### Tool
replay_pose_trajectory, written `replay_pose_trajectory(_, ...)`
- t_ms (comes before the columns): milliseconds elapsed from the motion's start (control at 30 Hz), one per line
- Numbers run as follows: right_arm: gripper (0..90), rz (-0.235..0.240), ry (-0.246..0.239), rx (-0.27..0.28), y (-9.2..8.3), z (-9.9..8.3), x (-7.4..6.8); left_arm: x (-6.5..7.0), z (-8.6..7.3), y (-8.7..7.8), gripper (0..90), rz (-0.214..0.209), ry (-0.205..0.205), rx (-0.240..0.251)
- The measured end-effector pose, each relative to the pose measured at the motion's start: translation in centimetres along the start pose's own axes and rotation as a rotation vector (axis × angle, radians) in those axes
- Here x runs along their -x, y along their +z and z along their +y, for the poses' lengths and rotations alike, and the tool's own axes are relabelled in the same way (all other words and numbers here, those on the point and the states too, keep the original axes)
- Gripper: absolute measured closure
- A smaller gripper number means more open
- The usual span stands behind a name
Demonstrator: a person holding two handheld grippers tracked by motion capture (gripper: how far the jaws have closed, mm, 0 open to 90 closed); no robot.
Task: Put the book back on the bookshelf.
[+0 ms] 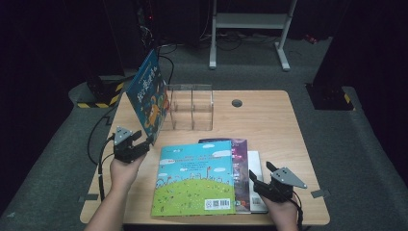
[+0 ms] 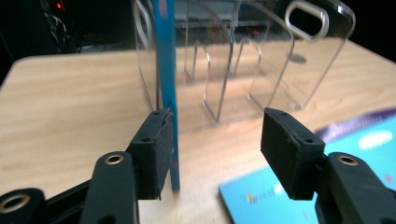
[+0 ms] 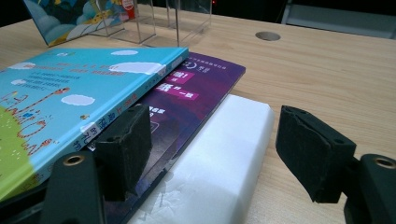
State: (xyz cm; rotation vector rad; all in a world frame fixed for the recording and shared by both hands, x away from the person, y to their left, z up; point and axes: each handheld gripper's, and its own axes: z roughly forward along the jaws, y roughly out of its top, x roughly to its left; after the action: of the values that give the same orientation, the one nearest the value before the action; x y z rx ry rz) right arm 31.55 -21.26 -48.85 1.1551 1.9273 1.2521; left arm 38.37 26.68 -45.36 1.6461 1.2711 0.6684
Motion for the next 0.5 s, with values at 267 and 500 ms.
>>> replay_pose_trajectory(267, 26.8, 0.008, -0.007, -0.004, 0.1, 0.0, -0.1, 0.8, -2.9, -0.4, 38.6, -0.028, -0.028, -0.082)
replay_pose_trajectory(500, 26.8, 0.015, -0.017, 0.009, -0.1, 0.2, -0.4, 2.7, -5.2, -0.9, 38.6, -0.077, -0.024, -0.153)
